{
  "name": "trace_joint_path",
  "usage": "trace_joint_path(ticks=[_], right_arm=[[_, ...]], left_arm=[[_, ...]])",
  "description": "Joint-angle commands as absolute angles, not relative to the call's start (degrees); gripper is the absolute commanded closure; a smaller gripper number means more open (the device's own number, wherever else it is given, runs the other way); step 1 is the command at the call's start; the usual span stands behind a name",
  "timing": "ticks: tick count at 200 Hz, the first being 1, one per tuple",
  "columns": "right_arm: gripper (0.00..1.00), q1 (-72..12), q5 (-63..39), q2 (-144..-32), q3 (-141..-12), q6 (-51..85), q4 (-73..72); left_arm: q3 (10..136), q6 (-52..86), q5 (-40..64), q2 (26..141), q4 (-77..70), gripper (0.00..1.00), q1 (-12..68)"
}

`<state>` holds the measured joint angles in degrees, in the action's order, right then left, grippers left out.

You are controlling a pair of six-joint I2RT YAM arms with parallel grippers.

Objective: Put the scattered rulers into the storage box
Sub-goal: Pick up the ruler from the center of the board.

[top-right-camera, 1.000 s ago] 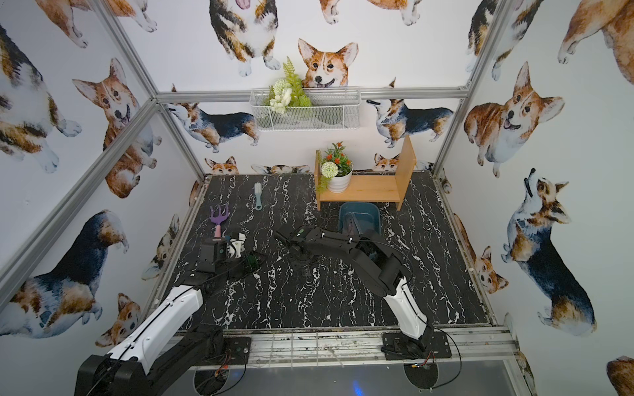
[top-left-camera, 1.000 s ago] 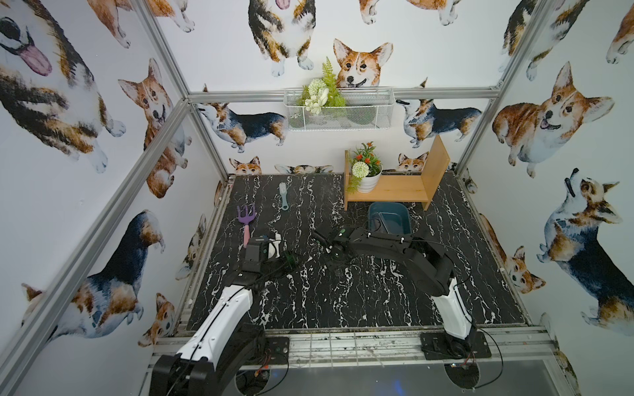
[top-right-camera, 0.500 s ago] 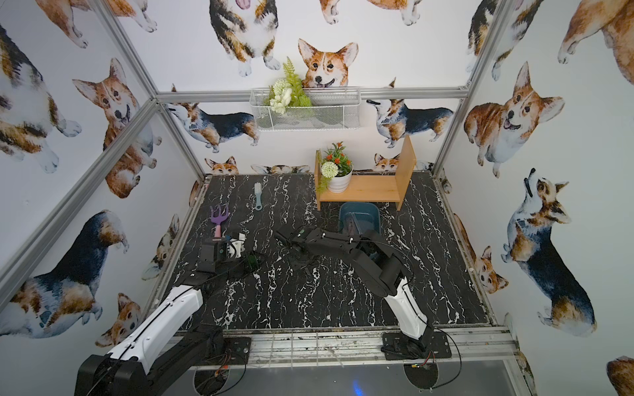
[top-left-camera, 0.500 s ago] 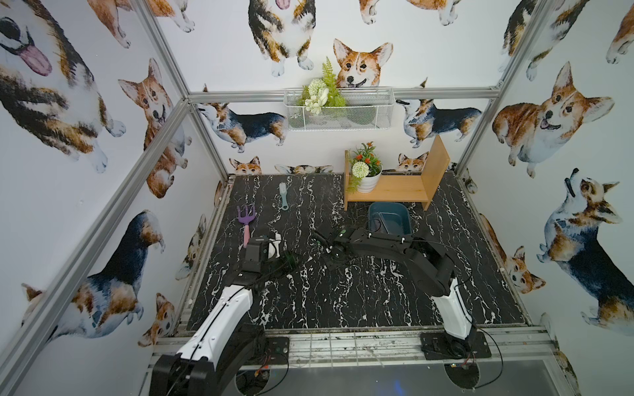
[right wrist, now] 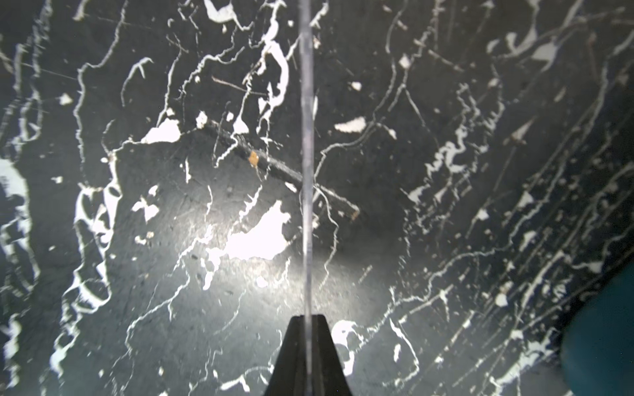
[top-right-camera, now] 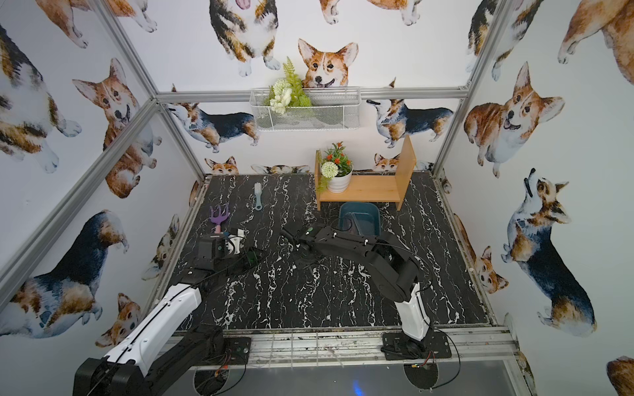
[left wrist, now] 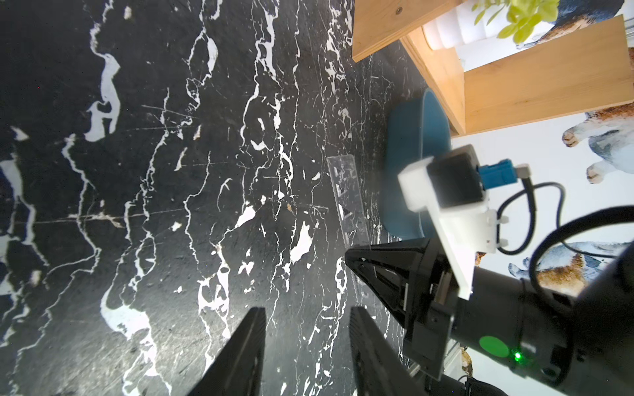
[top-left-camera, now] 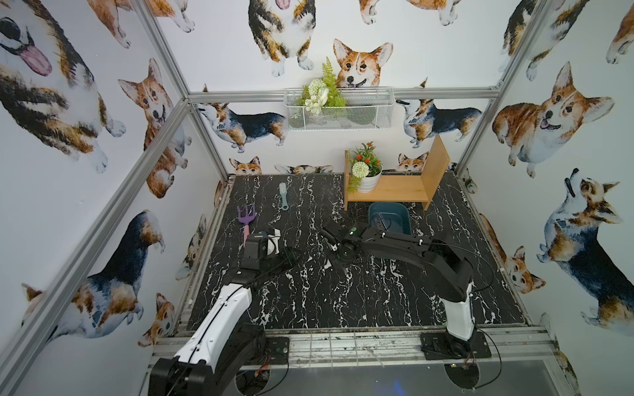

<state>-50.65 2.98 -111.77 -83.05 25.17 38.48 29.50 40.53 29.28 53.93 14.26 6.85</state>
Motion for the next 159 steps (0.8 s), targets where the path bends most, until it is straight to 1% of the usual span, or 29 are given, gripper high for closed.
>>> trace_joint_path(ticks=[1, 24, 86, 126, 159], right_arm=[[1.0, -48.5, -5.5, -107.5, -78.4, 27.2, 30.7], [1.0, -46.0, -13.5, -102.5, -72.5, 29.9, 23.7], [1.0, -42.3, -29.2, -93.6, -62.7, 39.4, 6.9], [1.0, -40.9, -38.8, -91.7, -58.4, 47.3, -5.4], [1.0, -40.9, -43.5, -91.6, -56.7, 53.7, -15.0]], left_arm=[[30.5, 40.7, 30.1, 53.5, 14.0, 0.54, 6.8], [30.1, 42.2, 32.9, 53.2, 10.9, 0.53, 6.8], [26.7, 51.6, 43.9, 54.4, -7.0, 0.53, 6.8], [25.8, 55.6, 47.3, 54.0, -13.9, 0.53, 6.8], [25.7, 57.6, 48.6, 54.6, -17.2, 0.53, 6.9]])
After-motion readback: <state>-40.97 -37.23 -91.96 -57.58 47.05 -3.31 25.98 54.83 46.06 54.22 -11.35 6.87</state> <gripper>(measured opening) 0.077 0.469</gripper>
